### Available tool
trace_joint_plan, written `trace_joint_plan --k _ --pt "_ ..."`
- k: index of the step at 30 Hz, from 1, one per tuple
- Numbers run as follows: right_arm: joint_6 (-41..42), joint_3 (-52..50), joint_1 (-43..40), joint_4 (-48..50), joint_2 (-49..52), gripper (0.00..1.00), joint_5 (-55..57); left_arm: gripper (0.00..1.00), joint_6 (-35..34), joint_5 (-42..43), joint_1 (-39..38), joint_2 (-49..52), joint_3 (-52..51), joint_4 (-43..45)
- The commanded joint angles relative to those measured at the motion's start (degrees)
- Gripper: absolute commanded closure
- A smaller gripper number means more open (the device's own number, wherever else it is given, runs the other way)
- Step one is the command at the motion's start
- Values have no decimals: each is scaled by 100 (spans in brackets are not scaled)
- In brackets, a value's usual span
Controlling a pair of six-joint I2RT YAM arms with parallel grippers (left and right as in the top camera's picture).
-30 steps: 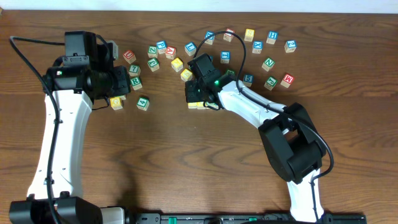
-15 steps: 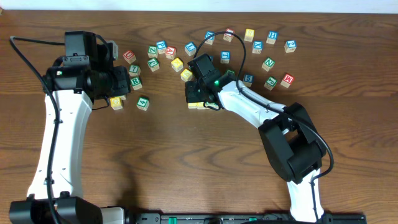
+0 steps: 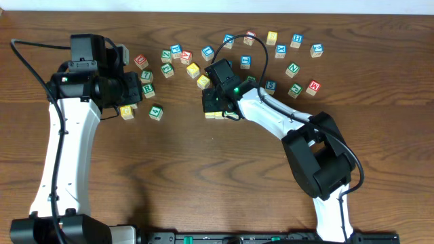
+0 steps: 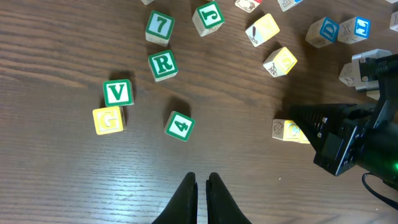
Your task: Spell out CORL
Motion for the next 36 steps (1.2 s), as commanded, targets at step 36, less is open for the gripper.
trace_joint_plan --k 36 --pt "-540 111 136 476 101 92 -1088 92 -52 -262 -7 7 -44 7"
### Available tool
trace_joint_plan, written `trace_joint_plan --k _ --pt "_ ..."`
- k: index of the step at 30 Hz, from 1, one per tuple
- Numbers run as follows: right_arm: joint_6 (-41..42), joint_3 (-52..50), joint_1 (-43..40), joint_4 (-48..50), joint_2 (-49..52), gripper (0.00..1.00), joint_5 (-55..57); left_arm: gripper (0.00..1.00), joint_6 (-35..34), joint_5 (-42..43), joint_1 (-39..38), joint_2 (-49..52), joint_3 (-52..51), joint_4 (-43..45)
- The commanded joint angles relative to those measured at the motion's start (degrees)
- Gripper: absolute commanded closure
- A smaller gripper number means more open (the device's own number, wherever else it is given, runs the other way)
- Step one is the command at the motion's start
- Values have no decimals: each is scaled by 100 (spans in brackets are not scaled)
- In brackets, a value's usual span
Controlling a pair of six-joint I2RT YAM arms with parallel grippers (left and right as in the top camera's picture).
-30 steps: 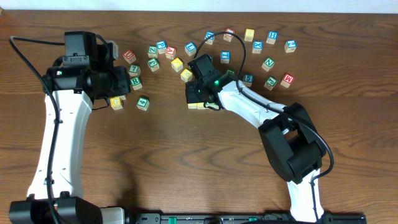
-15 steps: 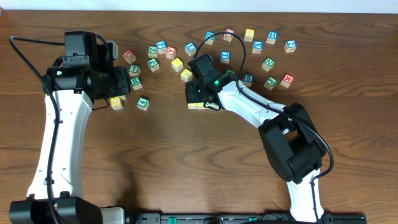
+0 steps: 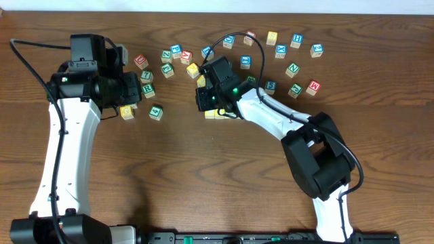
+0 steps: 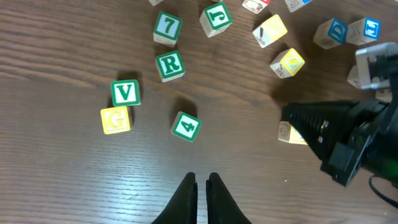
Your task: Spell out CORL
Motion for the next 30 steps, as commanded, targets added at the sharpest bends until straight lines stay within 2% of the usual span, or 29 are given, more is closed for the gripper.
trace_joint_plan --k 1,6,30 --pt "-116 101 85 -87 101 92 -328 92 -50 -107 -7 7 -44 11" --pt "-116 101 116 -393 101 91 -409 92 -50 -107 -7 7 -44 26" --pt "-9 101 142 -553 101 92 160 92 -50 -105 -9 7 -44 26"
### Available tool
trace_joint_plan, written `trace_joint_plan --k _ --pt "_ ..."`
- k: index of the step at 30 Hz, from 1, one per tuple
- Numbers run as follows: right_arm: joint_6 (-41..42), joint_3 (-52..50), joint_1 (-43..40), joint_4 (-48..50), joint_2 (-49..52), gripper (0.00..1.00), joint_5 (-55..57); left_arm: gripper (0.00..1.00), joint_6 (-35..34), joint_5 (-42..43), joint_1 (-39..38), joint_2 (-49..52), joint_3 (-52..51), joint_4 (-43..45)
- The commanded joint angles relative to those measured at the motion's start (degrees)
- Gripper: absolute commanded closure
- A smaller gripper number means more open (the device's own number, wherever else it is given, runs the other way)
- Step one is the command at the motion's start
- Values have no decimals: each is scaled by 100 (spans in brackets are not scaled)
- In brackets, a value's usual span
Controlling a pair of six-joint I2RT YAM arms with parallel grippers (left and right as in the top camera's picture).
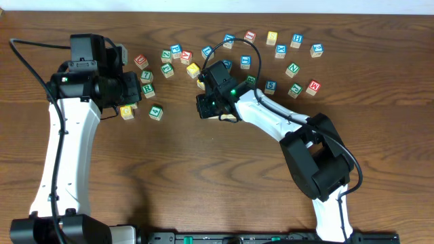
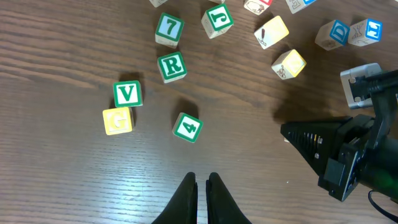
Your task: Spell out CORL
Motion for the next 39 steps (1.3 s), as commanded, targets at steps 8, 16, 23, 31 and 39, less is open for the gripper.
trace_joint_plan --k 8,16,23,31,39 --pt "22 503 -35 -22 81 92 90 92 -52 -81 -9 7 -44 9" --pt "22 1115 -404 -918 -205 92 90 92 -50 -81 -7 7 -44 9" --pt "-37 1145 -1008 -1672 -634 92 90 92 -50 -81 -7 7 -44 35" --pt "-595 1145 -1604 -2527 -1390 87 162 92 -160 -74 -7 -7 66 181" --pt "-734 1145 -1982 -3338 -2555 79 857 70 -157 -79 -7 -389 306 179"
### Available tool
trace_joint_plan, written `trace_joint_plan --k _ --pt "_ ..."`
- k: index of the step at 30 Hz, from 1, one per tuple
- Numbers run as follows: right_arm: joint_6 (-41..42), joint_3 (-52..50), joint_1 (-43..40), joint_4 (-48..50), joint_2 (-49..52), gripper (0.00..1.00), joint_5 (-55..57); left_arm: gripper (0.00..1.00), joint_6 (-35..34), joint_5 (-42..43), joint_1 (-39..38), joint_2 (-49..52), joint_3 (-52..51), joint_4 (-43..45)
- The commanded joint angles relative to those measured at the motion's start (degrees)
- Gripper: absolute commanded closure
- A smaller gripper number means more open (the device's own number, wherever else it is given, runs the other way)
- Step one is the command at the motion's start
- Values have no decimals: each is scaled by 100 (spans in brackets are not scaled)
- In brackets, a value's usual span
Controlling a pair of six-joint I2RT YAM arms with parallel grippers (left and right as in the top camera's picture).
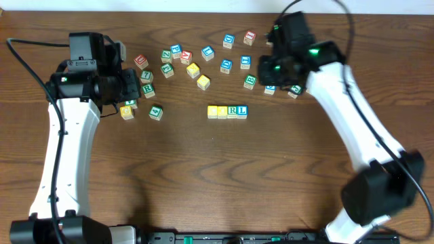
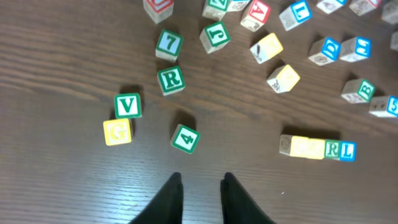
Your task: Spell out CORL
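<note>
A row of four blocks lies mid-table: two yellow ones, a green R and a blue L. The left wrist view shows the same row at its right. My left gripper hangs open over bare wood, with nothing between its fingers, below the green 4 block. My right gripper is at the back right among the loose blocks, well away from the row. Its jaws are too small to read.
Loose blocks lie scattered along the back: green R, V, yellow G, 7, two yellow blocks, and several blue and green ones near the right arm.
My right gripper has gone from over the row at the table's middle to the back right. The four-block row now shows whole. My left gripper, shut before, is open.
My right gripper stood at the yellow blocks in the middle of the table at all three earlier moments, shifting slightly and hiding them at the last. It is now away at the back right, and the row lies bare. My left arm stayed put, shut, then opened.
</note>
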Motion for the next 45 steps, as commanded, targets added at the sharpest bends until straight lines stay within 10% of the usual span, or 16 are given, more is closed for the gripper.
trace_joint_plan --k 1,11,20,45 --pt "-195 127 -144 -221 -608 77 448 66 -33 -70 -7 -398 249 0" --pt "-210 127 -396 -966 -1851 34 922 12 -33 -240 9 -1366 249 -146" --pt "-210 127 -420 -1679 -2592 1 1480 9 -33 -260 9 -1486 243 -518" --pt "-262 105 -420 -1709 -2940 1 1606 9 -33 -260 9 -1471 243 -516"
